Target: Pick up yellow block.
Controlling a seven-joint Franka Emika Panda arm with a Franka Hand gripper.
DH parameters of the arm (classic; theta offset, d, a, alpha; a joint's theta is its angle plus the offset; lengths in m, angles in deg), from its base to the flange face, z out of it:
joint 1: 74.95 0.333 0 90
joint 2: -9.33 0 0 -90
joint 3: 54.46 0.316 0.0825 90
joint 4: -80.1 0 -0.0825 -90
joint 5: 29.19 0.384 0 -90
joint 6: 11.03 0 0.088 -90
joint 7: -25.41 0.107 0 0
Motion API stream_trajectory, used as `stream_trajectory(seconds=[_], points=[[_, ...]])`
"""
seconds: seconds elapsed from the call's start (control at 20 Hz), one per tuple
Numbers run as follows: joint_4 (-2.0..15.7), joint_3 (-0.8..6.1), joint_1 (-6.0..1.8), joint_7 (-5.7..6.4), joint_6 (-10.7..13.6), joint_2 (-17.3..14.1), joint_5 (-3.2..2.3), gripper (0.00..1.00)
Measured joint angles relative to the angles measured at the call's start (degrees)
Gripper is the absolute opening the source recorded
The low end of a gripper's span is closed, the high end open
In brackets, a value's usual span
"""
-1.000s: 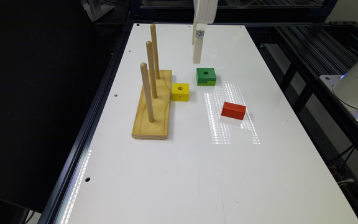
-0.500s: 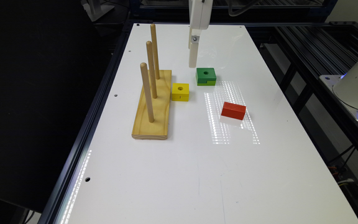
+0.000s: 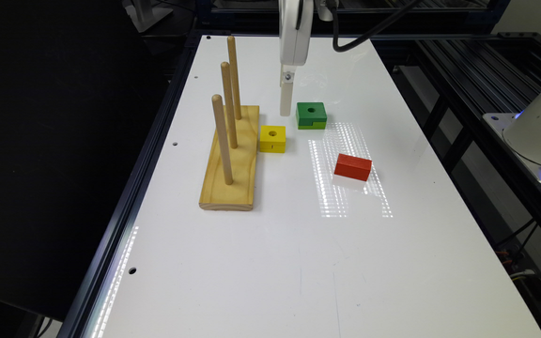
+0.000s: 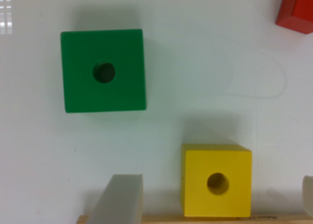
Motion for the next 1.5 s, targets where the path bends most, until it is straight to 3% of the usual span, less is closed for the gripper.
stream_trajectory(seconds=[0.3,0.5,0.75,1.0,1.1,1.35,1.5], points=[[0.51,0.07,0.04,0.0,-2.7,-3.4,0.0,1.0],[2.09,0.15,0.07,0.0,-3.0,-5.0,0.0,1.0],[2.53,0.25,0.07,0.0,-3.3,-6.3,0.0,1.0],[2.88,0.47,0.07,0.0,-6.7,-10.2,0.0,1.0],[3.38,0.5,0.07,0.0,-6.9,-10.9,0.0,1.0],[4.01,1.5,0.09,0.23,-6.9,-11.0,0.01,1.0],[4.06,1.61,0.09,0.23,-6.9,-11.0,0.01,1.0]])
